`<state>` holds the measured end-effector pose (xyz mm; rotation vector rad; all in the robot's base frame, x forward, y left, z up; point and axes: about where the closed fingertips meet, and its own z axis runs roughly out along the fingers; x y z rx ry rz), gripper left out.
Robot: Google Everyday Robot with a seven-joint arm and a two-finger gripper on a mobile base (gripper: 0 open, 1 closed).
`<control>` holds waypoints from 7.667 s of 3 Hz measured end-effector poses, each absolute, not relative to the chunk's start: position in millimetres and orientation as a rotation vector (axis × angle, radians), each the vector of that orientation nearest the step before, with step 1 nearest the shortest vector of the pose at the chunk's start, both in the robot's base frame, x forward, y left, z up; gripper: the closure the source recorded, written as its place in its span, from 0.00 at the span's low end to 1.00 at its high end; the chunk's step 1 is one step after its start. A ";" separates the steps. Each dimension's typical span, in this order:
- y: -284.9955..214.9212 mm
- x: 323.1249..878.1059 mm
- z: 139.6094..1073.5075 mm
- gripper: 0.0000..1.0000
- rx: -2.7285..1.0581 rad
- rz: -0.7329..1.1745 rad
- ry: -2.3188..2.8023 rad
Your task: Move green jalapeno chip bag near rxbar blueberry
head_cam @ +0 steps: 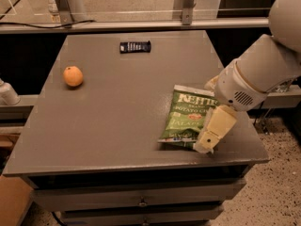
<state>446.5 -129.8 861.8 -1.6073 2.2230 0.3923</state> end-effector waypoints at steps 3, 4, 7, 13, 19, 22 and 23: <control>-109.7 438.8 838.3 0.62 -1.618 0.371 2.117; -111.6 452.6 847.2 0.85 -1.622 0.319 2.086; -124.1 500.6 887.3 1.00 -1.562 0.161 1.989; -113.9 769.1 907.3 1.00 -1.342 -0.110 1.777; -43.7 780.5 868.9 0.03 -1.424 0.092 1.820; -91.9 756.4 951.9 0.00 -1.317 0.115 1.760; -138.5 737.4 969.6 0.00 -1.261 0.091 1.780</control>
Offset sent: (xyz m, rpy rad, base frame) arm -0.0118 0.0270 -0.0298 0.0529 -0.0985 0.0542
